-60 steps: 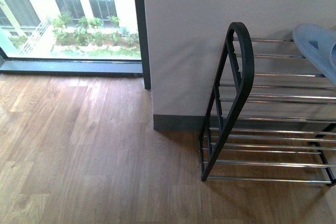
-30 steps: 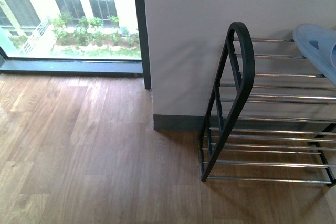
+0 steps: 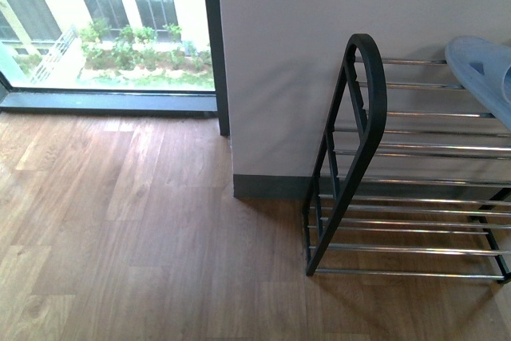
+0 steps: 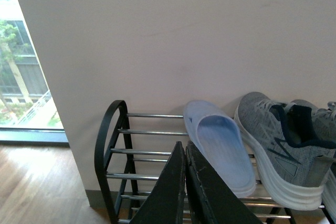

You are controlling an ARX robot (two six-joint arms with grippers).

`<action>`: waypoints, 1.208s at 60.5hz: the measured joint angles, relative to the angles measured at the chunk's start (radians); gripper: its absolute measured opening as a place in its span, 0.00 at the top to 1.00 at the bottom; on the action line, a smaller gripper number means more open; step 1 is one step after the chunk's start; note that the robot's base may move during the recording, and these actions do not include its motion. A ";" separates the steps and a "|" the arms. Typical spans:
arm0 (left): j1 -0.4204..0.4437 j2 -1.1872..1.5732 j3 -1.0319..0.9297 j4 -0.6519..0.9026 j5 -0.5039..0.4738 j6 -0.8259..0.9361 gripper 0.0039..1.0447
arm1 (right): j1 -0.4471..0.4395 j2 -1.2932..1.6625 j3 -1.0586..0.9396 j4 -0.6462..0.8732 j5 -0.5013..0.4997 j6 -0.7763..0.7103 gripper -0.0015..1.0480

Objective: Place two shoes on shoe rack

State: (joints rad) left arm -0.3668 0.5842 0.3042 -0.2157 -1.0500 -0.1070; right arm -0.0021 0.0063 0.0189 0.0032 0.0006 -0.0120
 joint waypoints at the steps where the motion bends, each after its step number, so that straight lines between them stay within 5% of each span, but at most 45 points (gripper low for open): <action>1: 0.000 0.000 0.000 0.000 0.000 0.000 0.99 | 0.000 0.000 0.000 0.000 0.000 0.001 0.97; 37: 0.000 -0.002 0.000 0.000 -0.001 0.000 0.99 | 0.000 -0.001 0.000 0.000 -0.004 0.001 0.08; 51: 0.000 -0.002 0.000 0.000 0.002 0.000 0.99 | 0.000 -0.001 0.000 -0.002 -0.002 0.002 0.09; 59: -0.039 0.136 0.122 -0.203 0.154 -0.233 0.99 | 0.001 -0.002 0.000 -0.003 0.007 0.004 0.09; 73: -0.134 0.524 0.439 -0.085 0.384 -0.421 0.99 | 0.002 -0.002 0.000 -0.003 0.003 0.004 0.09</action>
State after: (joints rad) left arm -0.5011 1.1080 0.7437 -0.3004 -0.6662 -0.5282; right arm -0.0002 0.0048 0.0189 0.0006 0.0036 -0.0078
